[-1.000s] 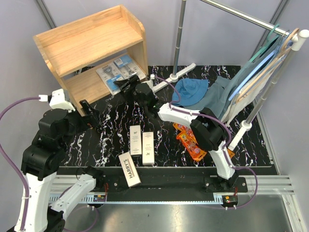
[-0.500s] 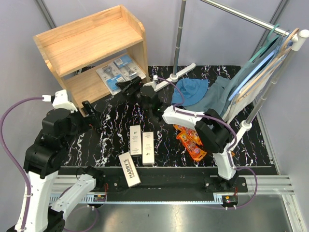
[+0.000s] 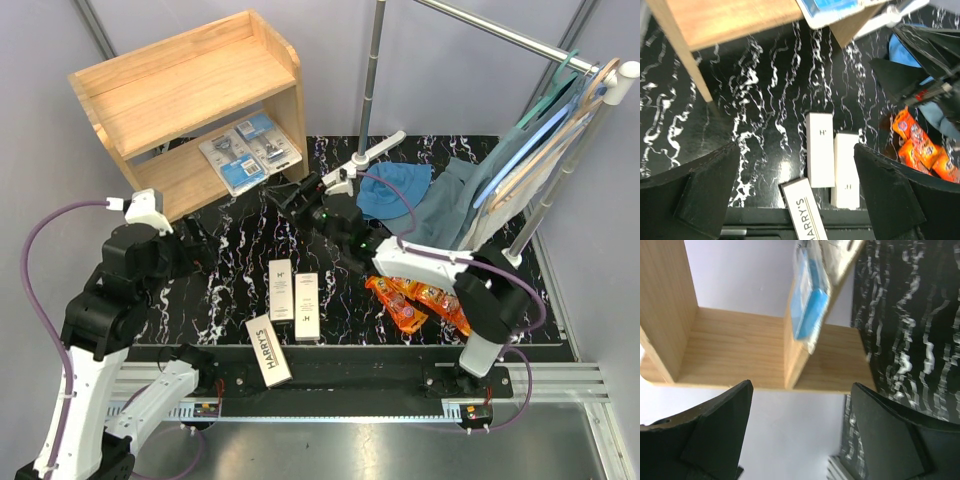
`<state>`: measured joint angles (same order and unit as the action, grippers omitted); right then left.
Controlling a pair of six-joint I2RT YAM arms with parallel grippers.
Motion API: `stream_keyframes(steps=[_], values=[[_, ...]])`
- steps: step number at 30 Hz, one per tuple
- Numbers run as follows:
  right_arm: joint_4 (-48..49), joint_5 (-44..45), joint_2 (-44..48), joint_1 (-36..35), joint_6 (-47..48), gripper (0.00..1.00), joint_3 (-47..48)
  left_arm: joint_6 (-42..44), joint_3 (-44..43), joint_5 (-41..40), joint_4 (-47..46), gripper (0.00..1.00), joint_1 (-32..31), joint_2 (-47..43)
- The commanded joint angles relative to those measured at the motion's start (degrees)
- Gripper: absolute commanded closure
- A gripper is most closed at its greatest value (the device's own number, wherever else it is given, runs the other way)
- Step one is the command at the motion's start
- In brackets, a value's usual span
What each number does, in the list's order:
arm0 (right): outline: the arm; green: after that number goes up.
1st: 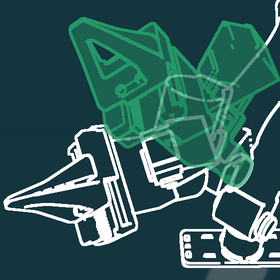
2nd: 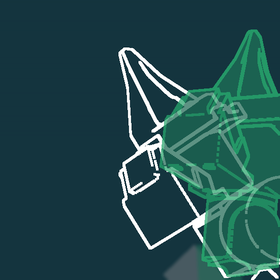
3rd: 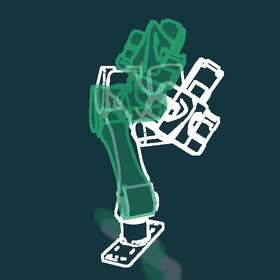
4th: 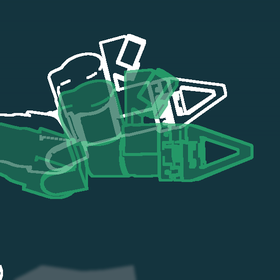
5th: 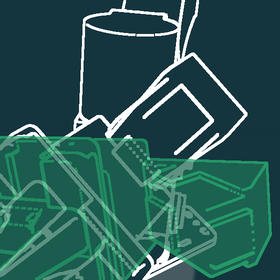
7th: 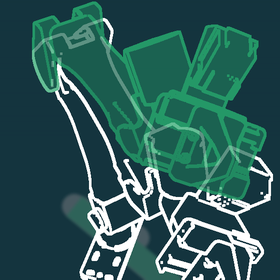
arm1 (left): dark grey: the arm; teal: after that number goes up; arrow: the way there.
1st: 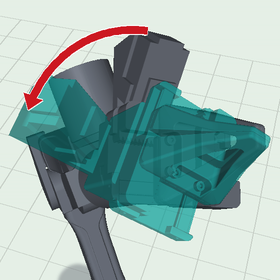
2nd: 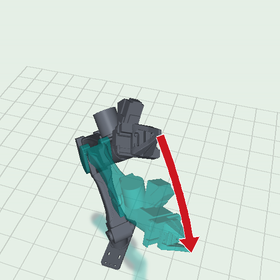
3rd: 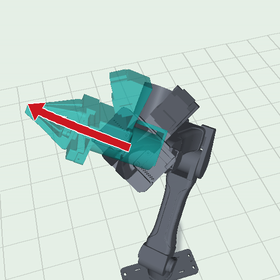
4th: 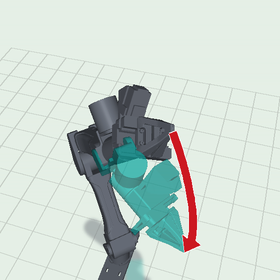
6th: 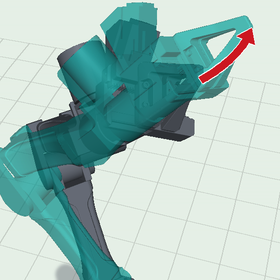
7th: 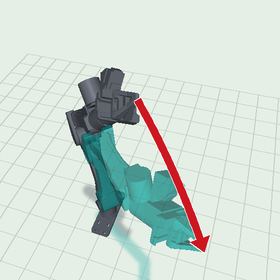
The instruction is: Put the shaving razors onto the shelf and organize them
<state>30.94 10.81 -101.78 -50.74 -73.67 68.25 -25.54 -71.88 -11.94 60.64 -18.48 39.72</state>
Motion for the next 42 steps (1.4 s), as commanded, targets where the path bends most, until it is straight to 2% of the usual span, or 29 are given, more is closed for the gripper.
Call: stream_keyframes(steps=[1, 11, 19, 25, 36, 39, 42], values=[[-5.35, -0.79, 8.86, -0.41, 5.98, 0.11, -5.83, -1.09, 2.34, 5.08, -3.25, 0.01, 0.11, 0.44], [-31.43, 2.28, 28.01, -0.41, 22.31, 0.11, -17.7, -3.9, 7.8, 15.54, -7.64, 0.01, 0.11, 3.87], [-55.0, 13.53, 37.88, -0.41, 33.14, 0.11, -19.73, -5.49, 9.74, 18.19, -10.02, 0.01, 0.02, 3.87], [-64.42, 16.44, 34.2, -0.41, 38.95, 0.11, -17.8, -5.48, 10.26, 18.19, -10.28, 0.01, 0.02, 4.13], [-65.48, 14.24, 24.44, -0.41, 38.43, 0.11, -18.85, -5.49, 10.97, 19.33, -11.07, 0.01, 0.02, 4.31], [-65.74, 13.8, 22.15, -0.41, 37.55, 0.14, -19.64, -5.22, 11.23, 19.42, -11.16, 0.01, 0.02, 4.22], [-66.09, 13.36, 20.13, -0.41, 36.58, 0.26, -20.08, -5.22, 11.32, 19.59, -11.25, 0.01, 0.02, 4.22]])
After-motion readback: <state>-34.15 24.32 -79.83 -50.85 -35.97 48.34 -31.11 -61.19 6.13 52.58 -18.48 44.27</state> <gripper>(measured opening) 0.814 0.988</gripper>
